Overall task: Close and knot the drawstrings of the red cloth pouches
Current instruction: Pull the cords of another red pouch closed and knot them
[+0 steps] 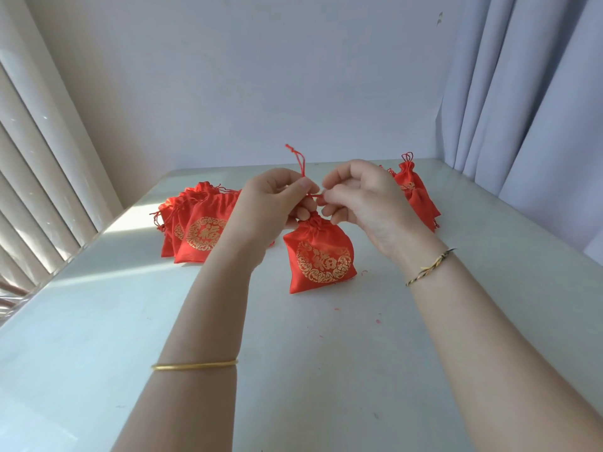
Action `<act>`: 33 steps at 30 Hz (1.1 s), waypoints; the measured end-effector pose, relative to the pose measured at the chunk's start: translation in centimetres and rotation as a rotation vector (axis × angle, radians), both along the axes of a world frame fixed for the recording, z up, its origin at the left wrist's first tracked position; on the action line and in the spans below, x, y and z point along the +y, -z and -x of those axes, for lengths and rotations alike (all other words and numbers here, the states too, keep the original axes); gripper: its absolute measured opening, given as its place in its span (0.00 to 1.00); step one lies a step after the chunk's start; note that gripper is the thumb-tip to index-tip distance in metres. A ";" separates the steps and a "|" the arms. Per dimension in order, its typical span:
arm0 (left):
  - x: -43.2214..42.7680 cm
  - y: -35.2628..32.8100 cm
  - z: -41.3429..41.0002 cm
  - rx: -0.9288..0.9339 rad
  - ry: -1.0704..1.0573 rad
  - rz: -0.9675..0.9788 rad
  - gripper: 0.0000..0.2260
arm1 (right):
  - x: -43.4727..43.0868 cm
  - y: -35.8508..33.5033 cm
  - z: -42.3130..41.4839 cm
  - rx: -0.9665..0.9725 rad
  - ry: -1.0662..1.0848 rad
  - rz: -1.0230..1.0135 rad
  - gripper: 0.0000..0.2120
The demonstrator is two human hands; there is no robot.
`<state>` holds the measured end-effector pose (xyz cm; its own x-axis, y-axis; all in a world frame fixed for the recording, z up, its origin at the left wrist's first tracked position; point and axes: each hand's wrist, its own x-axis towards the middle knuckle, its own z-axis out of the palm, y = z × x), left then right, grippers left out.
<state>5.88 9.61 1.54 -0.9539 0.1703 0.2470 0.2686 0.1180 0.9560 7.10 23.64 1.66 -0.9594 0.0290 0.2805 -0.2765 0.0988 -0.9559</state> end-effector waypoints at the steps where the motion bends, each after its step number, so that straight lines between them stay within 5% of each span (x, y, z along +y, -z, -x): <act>1: 0.1 0.0 0.0 -0.006 -0.024 -0.010 0.09 | -0.1 0.1 0.0 0.041 -0.001 -0.056 0.08; 14: 0.1 0.3 0.5 0.002 -0.144 -0.015 0.07 | -1.1 1.2 0.6 0.420 0.214 -0.534 0.03; 18: 0.1 0.0 0.6 0.020 -0.185 -0.060 0.05 | -1.2 1.0 0.6 0.368 0.220 -0.642 0.02; 24: 0.4 -0.4 0.0 0.084 -0.256 0.105 0.20 | -1.0 1.1 0.7 0.111 0.125 -0.331 0.05; 29: 0.0 -1.0 -0.3 0.300 -0.316 0.235 0.13 | -0.9 1.2 0.7 -0.198 0.007 0.158 0.09; 33: 0.5 -1.1 -0.6 0.383 -0.254 0.464 0.09 | -0.9 1.0 0.6 -0.279 -0.006 0.277 0.08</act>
<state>6.51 10.11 2.62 -0.8378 0.1218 0.5322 0.4894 0.5999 0.6330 6.51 22.77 0.63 -0.9981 0.0615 -0.0084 -0.0024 -0.1740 -0.9847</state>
